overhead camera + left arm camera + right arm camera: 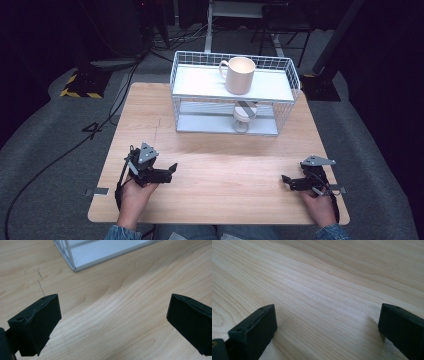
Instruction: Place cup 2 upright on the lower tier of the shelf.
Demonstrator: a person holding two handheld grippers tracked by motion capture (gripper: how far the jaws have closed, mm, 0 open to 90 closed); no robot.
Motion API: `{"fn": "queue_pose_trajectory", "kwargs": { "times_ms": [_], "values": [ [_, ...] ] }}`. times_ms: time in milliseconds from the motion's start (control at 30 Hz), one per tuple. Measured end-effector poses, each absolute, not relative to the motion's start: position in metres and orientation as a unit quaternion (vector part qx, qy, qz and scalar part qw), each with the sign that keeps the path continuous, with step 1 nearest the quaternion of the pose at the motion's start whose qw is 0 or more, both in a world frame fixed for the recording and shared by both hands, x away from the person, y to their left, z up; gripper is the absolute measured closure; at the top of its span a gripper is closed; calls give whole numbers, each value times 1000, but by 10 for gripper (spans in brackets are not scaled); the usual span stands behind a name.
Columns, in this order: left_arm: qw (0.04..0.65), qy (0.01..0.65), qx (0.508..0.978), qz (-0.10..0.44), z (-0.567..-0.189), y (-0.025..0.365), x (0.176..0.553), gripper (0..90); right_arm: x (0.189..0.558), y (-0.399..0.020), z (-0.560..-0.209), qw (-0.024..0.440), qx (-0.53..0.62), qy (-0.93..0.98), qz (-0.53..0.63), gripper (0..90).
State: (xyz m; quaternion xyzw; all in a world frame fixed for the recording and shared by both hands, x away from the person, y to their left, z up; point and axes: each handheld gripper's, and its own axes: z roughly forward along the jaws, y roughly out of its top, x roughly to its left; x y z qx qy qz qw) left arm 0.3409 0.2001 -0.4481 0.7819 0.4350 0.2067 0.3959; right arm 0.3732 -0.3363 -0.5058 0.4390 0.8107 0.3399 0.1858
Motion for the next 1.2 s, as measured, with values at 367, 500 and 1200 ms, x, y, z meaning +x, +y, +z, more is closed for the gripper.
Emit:
{"fn": "queue_pose_trajectory", "kwargs": {
  "times_ms": [367,500,1200],
  "values": [
    [368,451,790,192,-476,205,345,4,373,-336,-506,186,439,811,340,21],
    [358,457,793,185,-483,207,346,4,373,-336,-506,186,439,811,340,21],
    [295,486,807,158,-502,213,356,0,373,-336,-506,186,439,811,340,21]
  ]
}}
